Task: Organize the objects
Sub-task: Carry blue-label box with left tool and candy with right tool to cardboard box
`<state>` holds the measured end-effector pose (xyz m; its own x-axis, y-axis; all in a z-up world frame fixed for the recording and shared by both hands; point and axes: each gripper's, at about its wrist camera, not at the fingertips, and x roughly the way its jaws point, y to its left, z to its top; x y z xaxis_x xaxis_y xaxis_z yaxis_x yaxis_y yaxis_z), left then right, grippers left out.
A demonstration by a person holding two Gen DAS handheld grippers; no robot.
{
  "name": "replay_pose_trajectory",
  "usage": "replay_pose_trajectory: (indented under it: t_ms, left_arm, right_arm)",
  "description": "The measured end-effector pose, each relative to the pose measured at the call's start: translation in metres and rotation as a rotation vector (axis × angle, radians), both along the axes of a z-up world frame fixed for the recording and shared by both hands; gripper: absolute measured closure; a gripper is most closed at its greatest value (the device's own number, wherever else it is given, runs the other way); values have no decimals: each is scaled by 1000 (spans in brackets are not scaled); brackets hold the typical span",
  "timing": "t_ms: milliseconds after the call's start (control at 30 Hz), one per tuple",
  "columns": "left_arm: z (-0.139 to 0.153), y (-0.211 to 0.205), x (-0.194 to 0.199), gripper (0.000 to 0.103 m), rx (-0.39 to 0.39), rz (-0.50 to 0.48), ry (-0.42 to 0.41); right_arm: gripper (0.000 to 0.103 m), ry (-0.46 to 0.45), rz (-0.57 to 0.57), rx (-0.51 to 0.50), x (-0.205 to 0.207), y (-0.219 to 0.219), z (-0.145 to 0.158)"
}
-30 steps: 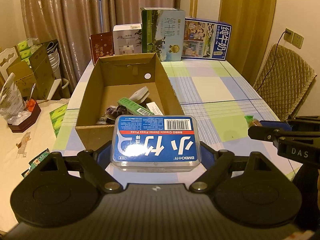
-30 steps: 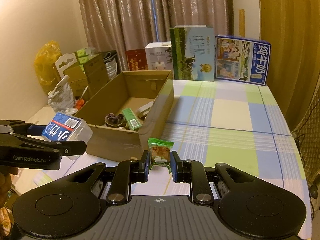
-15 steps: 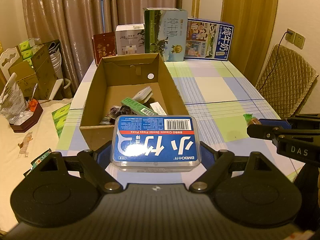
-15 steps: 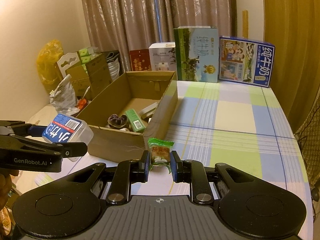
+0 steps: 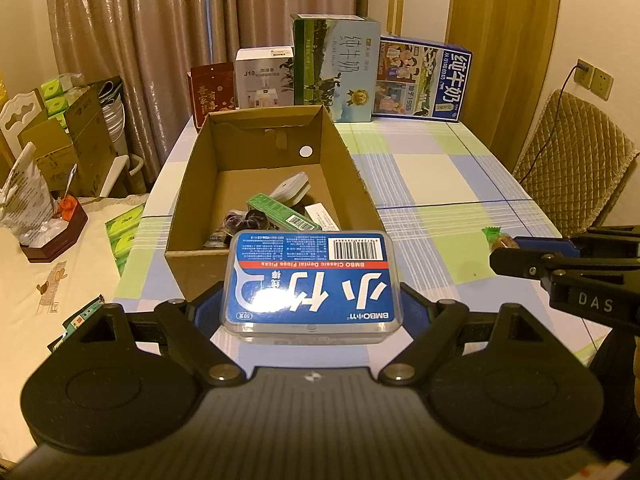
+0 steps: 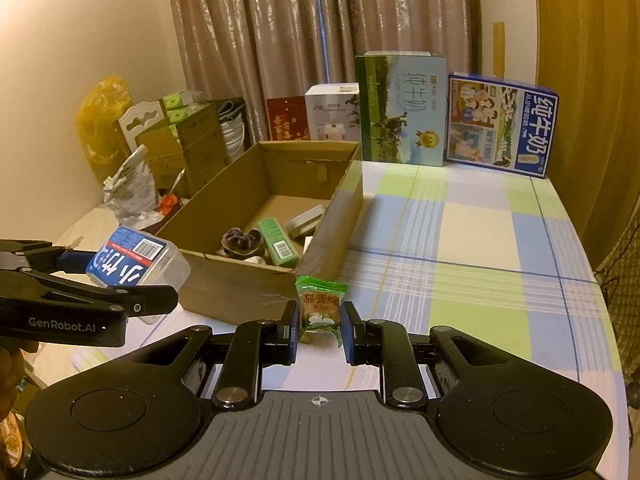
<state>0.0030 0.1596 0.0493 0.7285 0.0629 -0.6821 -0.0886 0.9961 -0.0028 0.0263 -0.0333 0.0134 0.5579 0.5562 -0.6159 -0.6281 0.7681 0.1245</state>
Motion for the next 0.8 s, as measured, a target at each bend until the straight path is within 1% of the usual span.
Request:
replay_pose_trajectory:
  t_ms: [400,567,800]
  left_arm:
    - [0,13,2,19,-4,14,1]
    - [3,23,7,19,13,16,-4]
    - [9,40,23,19,46,8,2]
  right_arm:
    - [85,-5,25,-9,4,17,1]
    - [85,-13,41,-12,11,30,5]
    - [85,-20,62,-13,24,53,8]
